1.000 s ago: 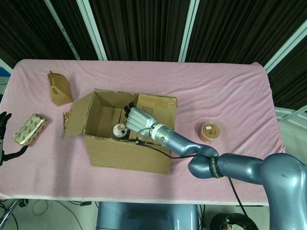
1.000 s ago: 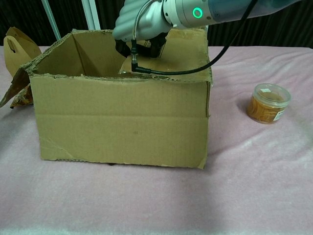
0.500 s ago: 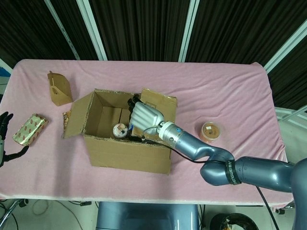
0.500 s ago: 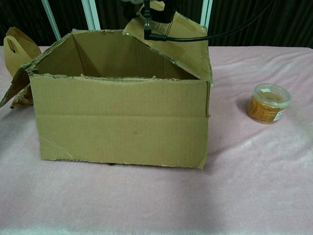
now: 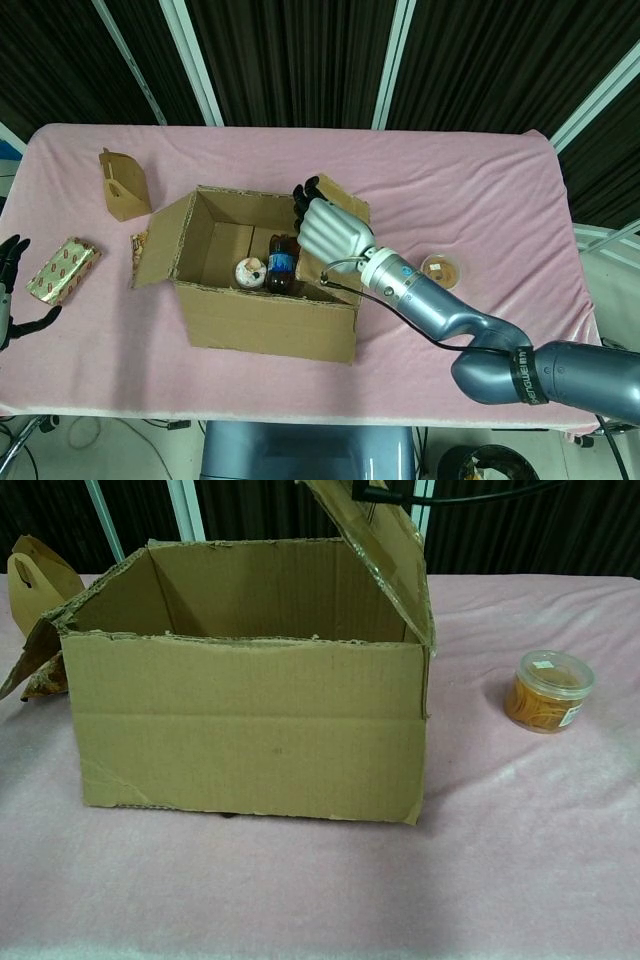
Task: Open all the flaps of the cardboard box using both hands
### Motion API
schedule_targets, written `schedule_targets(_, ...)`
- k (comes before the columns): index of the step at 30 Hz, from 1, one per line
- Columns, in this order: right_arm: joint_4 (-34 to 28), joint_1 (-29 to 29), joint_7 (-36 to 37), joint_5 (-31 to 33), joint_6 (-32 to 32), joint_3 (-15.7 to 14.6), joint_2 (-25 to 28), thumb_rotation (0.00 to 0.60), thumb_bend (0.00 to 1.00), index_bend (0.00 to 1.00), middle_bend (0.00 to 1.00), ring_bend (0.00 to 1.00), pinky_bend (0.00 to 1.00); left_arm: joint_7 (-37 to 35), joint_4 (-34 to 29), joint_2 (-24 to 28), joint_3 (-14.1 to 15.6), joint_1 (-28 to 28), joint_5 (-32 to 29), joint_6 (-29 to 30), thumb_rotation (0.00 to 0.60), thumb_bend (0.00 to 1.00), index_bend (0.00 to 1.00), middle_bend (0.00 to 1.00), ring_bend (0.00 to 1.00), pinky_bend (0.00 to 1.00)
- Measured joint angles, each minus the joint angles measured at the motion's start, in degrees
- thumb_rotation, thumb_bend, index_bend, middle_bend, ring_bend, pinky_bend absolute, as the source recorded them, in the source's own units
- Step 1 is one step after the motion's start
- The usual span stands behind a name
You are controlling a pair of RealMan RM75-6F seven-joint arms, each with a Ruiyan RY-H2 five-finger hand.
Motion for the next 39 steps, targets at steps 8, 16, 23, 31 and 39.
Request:
schedule_targets(8,-3.1,-1.2,-2.4,0.2,2.1,-1.4,4.3,0.6,0.51,0.24,0.21,0.14,0.24,0.2,-0.1,0.0,0.0,0.1,0.0,-0.1,0.6,0.17,0.0,0.0,0.0,0.0)
schedule_targets(16,-5.0,-2.8,-4.9,-0.1,3.5,-2.9,7.7,0.6,0.47,0.21,0.17,0.11,0.24,0.4,-0.3,0.1,-0.1,0.1,0.0,-0.3,0.6,0.17,0.0,0.0,0.0,0.0)
schedule_targets(23,-6.5,-4.7,-5.4,-0.5,4.7,-3.3,10.7,0.6,0.42,0.2,0.16,0.1,0.23,0.6,-0.4,0.0,-0.1,0.1,0.0,-0.4,0.6,0.17,0.0,0.0,0.0,0.0)
schedule_targets(31,-8.8,-8.0,-4.4,-4.2,4.9,-3.9,13.9,0.6,0.37,0.18,0.14,0.07,0.23,0.9,-0.4,0.0,0.0,0.1,0.0,-0.6,0.6,0.17,0.0,0.0,0.0,0.0)
schedule_targets(39,-10.3,-11.9,-2.7,-8.1,6.0,-3.7,16.0,0.6,0.32,0.12,0.1,0.05,0.23,1.1,-0.3,-0.1,-0.1,0.1,0.0,-0.6,0.6,0.17,0.0,0.0,0.0,0.0)
